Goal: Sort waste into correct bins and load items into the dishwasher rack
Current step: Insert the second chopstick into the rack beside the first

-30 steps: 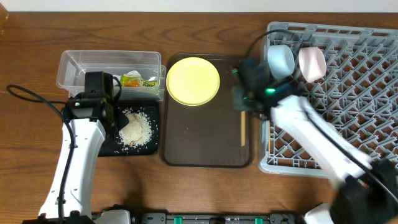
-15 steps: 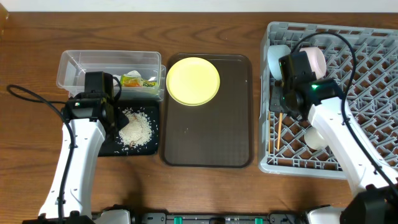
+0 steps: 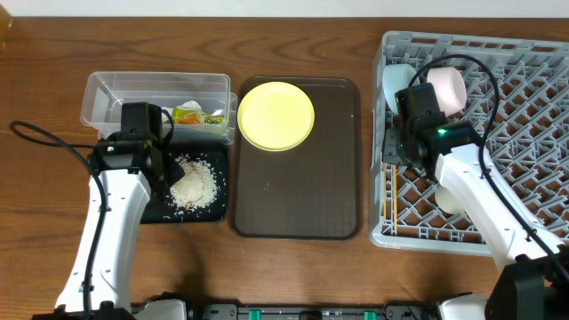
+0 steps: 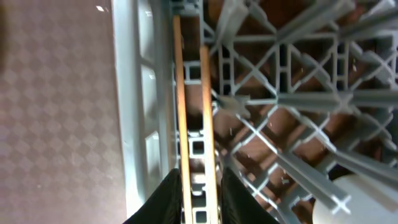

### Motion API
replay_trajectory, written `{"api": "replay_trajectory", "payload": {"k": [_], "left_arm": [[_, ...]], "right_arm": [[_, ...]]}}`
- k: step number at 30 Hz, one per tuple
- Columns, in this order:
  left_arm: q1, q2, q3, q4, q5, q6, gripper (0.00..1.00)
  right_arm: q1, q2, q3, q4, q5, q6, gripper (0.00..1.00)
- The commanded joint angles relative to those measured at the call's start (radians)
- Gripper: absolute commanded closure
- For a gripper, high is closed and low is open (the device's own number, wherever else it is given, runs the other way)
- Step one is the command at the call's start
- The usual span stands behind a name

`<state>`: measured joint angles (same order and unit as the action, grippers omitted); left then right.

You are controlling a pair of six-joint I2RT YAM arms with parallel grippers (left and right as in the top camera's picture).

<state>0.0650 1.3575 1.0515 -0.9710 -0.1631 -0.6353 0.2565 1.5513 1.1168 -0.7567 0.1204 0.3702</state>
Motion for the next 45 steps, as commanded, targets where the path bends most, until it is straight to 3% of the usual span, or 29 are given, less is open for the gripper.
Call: {"api": "replay_trajectory", "payload": {"k": [1, 3, 7, 9, 22, 28, 45], "left_arm": [[0.005, -0.011, 0.006, -0.004, -0.002, -0.010, 0.43], [0.005, -0.011, 0.006, -0.005, -0.002, -0.010, 0.43], [0.005, -0.011, 0.006, -0.004, -0.002, -0.010, 0.43], [0.005, -0.011, 0.006, -0.004, -0.002, -0.010, 0.43], [0.004, -0.011, 0.006, -0.004, -0.002, -0.010, 0.43], [0.004, -0.011, 0.006, -0.006, -0.002, -0.010, 0.43], [0.004, -0.011, 0.005, 0.000, -0.002, -0.010, 0.43]], "right_arm": [[-0.006, -0.003, 0.008, 0.042, -0.024, -0.032, 0.81], [-0.006, -0.013, 0.022, 0.087, -0.106, -0.071, 0.83], [-0.006, -0.022, 0.030, 0.179, -0.401, -0.157, 0.98], [0.004, -0.016, 0.027, 0.164, -0.499, -0.178, 0.99], [0.058, 0.001, -0.035, -0.083, -0.326, -0.176, 0.99], [0.058, 0.001, -0.035, -0.119, -0.194, -0.138, 0.99], [0.058, 0.001, -0.035, -0.187, -0.169, -0.139, 0.98]]}}
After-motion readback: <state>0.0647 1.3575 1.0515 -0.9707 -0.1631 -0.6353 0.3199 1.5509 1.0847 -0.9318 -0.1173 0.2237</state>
